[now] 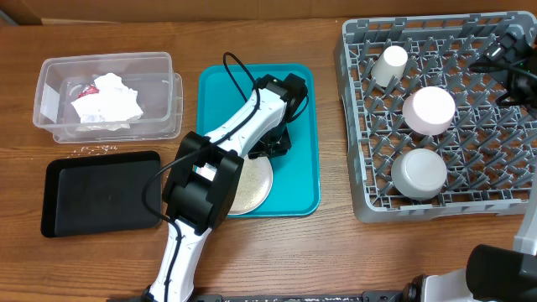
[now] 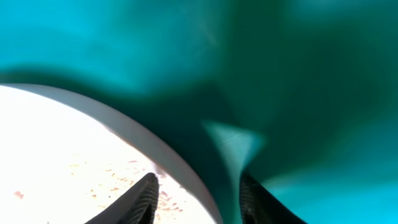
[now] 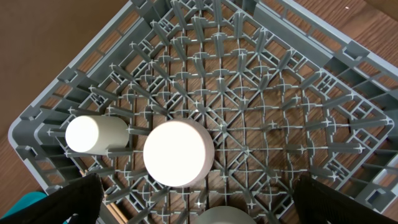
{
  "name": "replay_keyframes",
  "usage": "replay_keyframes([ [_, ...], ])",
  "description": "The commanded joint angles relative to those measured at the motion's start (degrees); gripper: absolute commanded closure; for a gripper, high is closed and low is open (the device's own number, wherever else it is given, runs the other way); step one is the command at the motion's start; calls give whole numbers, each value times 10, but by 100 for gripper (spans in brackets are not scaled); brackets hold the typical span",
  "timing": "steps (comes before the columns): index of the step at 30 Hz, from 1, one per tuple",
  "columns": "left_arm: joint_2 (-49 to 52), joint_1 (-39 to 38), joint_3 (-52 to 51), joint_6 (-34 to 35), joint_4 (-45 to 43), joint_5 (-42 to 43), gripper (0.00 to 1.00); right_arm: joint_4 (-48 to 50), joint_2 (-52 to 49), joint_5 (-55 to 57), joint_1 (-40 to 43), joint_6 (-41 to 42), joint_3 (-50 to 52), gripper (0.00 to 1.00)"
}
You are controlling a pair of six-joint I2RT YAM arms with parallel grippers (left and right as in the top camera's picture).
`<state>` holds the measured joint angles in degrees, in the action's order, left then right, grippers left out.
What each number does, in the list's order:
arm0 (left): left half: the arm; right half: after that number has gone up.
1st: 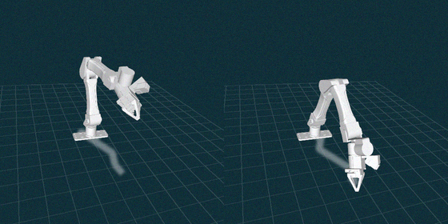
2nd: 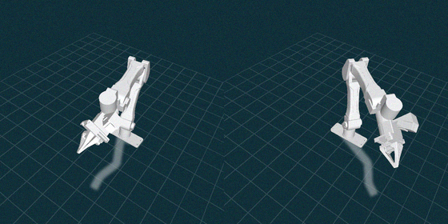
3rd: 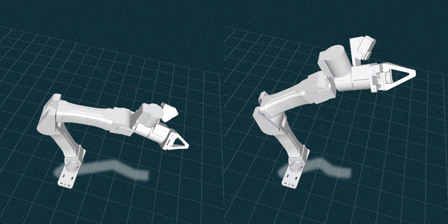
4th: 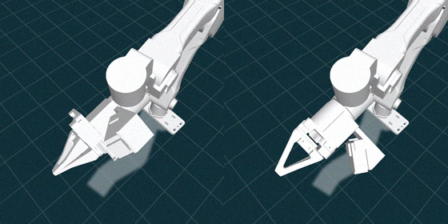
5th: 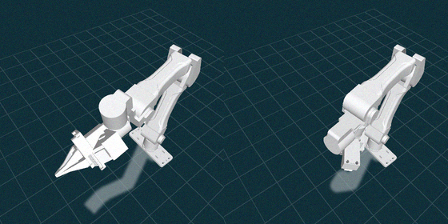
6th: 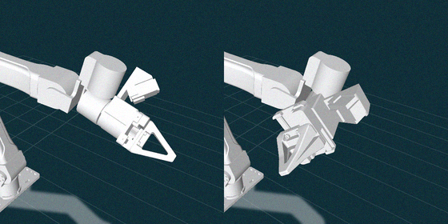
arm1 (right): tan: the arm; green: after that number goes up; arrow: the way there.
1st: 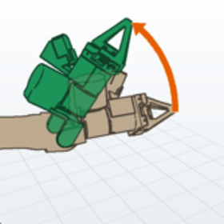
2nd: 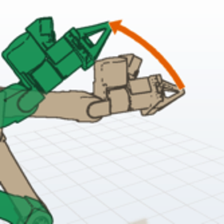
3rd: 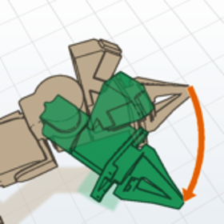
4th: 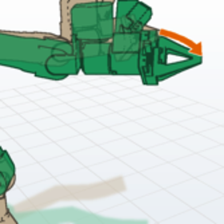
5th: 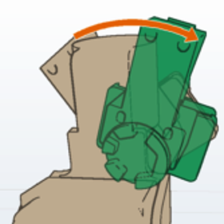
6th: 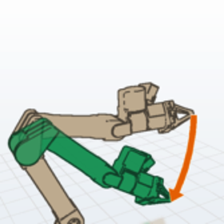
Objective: Sort waste into correct bins and load items into the dishwasher
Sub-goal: 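Close the left gripper on the plate rim, then lift the plate up off the tray with the left gripper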
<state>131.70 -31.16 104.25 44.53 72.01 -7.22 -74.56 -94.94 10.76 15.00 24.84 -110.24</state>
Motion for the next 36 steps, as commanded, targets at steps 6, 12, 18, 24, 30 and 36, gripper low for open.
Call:
replay_keyframes([
  [6,18,-3,-5,-4,13,-23,68,3,2,5,1,3,-5,0],
  [12,17,-3,-5,-13,14,-24,74,3,2,5,1,3,-5,0],
  [18,17,-3,-5,-18,14,-29,90,3,2,5,1,3,-5,0],
  [24,17,-3,5,-24,34,-51,96,3,2,5,1,3,-5,0],
  [30,17,-3,43,-23,66,-68,96,3,2,5,1,3,-5,0],
  [36,17,-3,91,-27,92,-69,96,3,2,5,1,3,-5,0],
])
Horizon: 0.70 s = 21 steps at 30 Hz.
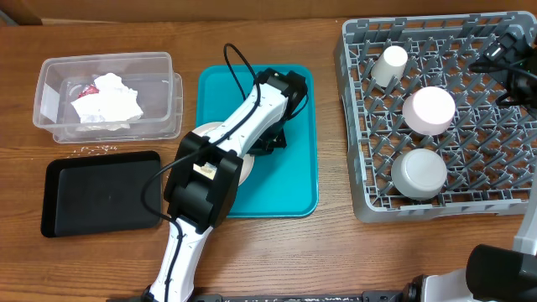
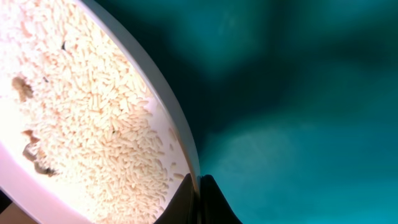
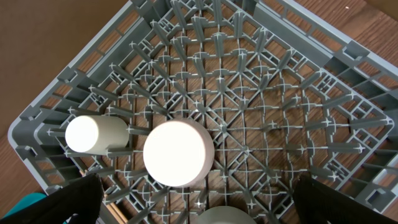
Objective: Sort waste into correct bins and load items into the dishwasher
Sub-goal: 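Lift the plate up off the tray with the left gripper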
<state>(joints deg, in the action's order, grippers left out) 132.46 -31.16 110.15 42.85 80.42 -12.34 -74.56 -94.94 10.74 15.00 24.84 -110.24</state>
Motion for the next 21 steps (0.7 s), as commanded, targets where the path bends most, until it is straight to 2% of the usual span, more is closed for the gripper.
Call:
replay_keyframes([
  [1,9,-3,40,-16,11,-18,96,3,2,6,1,3,-5,0],
  [21,9,-4,168,-82,89,-79,96,3,2,6,1,3,-5,0],
])
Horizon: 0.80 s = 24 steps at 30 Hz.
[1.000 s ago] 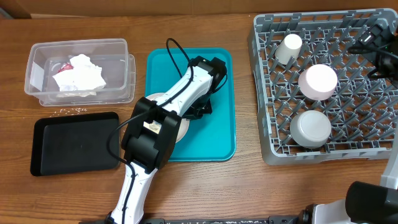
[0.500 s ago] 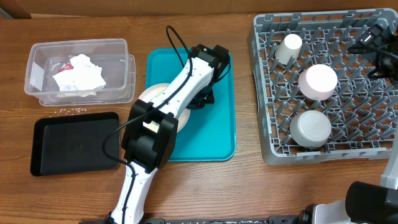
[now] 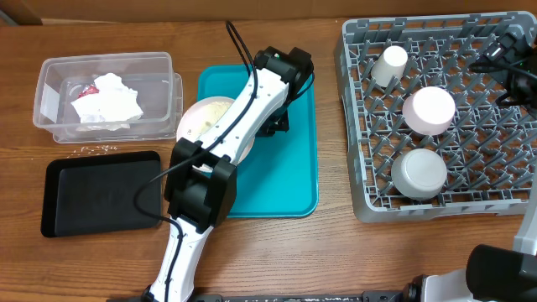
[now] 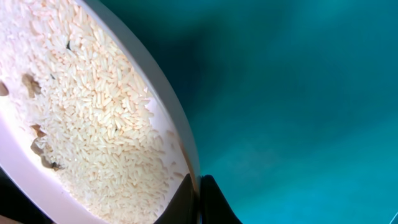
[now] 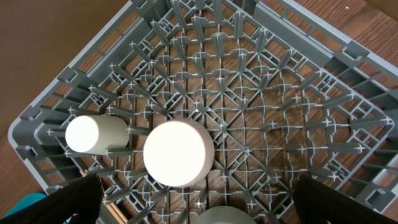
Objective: Sort waste into correct bins and load items into the dishwasher
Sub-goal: 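Lift the plate up off the tray with the left gripper, then carry the plate left over the clear plastic bin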
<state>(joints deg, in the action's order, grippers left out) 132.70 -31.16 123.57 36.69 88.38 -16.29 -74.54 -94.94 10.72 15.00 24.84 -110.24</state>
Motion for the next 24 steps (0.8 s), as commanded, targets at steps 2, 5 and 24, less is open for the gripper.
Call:
replay_keyframes([
  [2,7,-4,54,-20,20,-50,96,3,2,6,1,3,-5,0],
  [5,7,-4,85,-20,43,-70,96,3,2,6,1,3,-5,0],
  [24,-9,28,206,7,85,-62,96,3,2,6,1,3,-5,0],
])
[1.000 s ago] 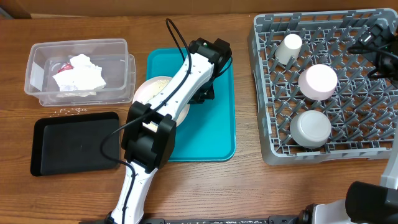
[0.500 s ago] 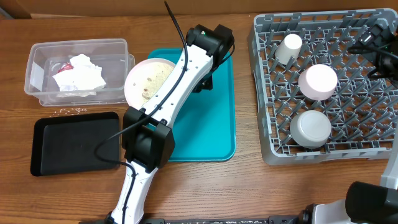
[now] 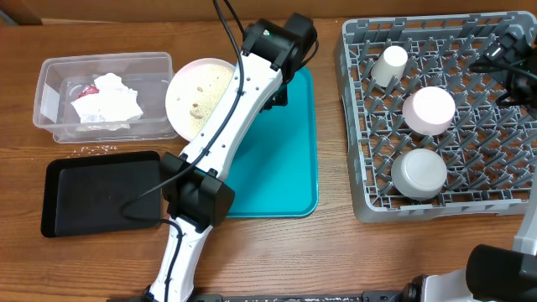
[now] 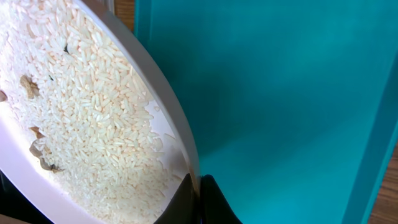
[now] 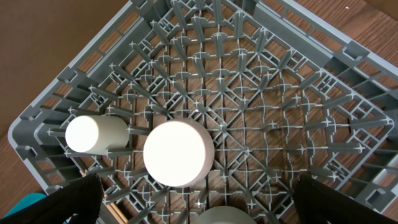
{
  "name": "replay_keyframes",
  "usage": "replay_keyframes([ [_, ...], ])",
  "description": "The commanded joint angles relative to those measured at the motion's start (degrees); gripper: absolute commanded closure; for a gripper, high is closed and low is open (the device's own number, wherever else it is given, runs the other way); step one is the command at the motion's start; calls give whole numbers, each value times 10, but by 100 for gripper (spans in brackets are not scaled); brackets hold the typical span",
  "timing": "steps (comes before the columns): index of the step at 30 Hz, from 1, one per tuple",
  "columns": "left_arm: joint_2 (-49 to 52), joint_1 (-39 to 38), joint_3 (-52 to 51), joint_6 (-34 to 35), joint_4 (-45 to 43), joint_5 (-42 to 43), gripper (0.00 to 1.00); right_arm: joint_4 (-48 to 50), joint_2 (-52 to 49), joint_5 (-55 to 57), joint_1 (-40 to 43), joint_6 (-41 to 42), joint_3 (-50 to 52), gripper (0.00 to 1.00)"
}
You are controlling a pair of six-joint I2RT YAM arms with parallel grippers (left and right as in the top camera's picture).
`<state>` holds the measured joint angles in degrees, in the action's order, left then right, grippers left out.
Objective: Sort waste into correct bins and load items into the dishwasher
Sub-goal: 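Carry the plate left over the clear plastic bin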
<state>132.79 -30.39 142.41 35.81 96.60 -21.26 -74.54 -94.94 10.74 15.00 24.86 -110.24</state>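
Observation:
A white plate (image 3: 200, 96) covered in rice is held tilted above the left edge of the teal tray (image 3: 285, 159), next to the clear bin. My left gripper (image 4: 198, 186) is shut on the plate's (image 4: 81, 112) rim. The grey dishwasher rack (image 3: 512, 197) on the right holds a white cup (image 3: 388, 65) and two white bowls (image 3: 429, 110). My right gripper (image 5: 198, 202) hovers open above the rack (image 5: 261, 93), over a bowl (image 5: 178, 153) and the cup (image 5: 94, 134).
A clear plastic bin (image 3: 107, 94) with crumpled paper waste (image 3: 106, 99) stands at the back left. A black tray (image 3: 101, 193) lies in front of it. The left arm (image 3: 226, 126) stretches across the teal tray.
My left gripper has lifted the rice plate higher and further back, so it now hangs over the tray's left edge toward the clear bin. The right arm has not moved.
The plate of rice lay flat on the teal tray's front part with my left gripper open around its rim. Then the gripper was shut on the rim with the plate tilted up. It was held higher over the tray, and now hangs beside the clear bin.

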Motion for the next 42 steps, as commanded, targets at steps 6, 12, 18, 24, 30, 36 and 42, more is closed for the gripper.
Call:
replay_keyframes([
  [6,-49,78,17,19,2,32,96,3,2,6,1,3,-5,0],
  [12,-75,155,17,18,2,84,96,3,2,6,1,3,-5,0],
  [18,-76,212,14,20,2,107,96,3,2,6,1,3,-5,0],
  [24,-76,266,-3,45,2,108,96,3,2,6,1,3,-5,0],
  [30,-76,317,-26,52,2,123,96,3,2,6,1,3,-5,0],
  [36,-77,359,-79,54,2,131,96,3,2,6,1,3,-5,0],
  [42,-77,389,-110,44,2,163,96,3,2,6,1,3,-5,0],
])
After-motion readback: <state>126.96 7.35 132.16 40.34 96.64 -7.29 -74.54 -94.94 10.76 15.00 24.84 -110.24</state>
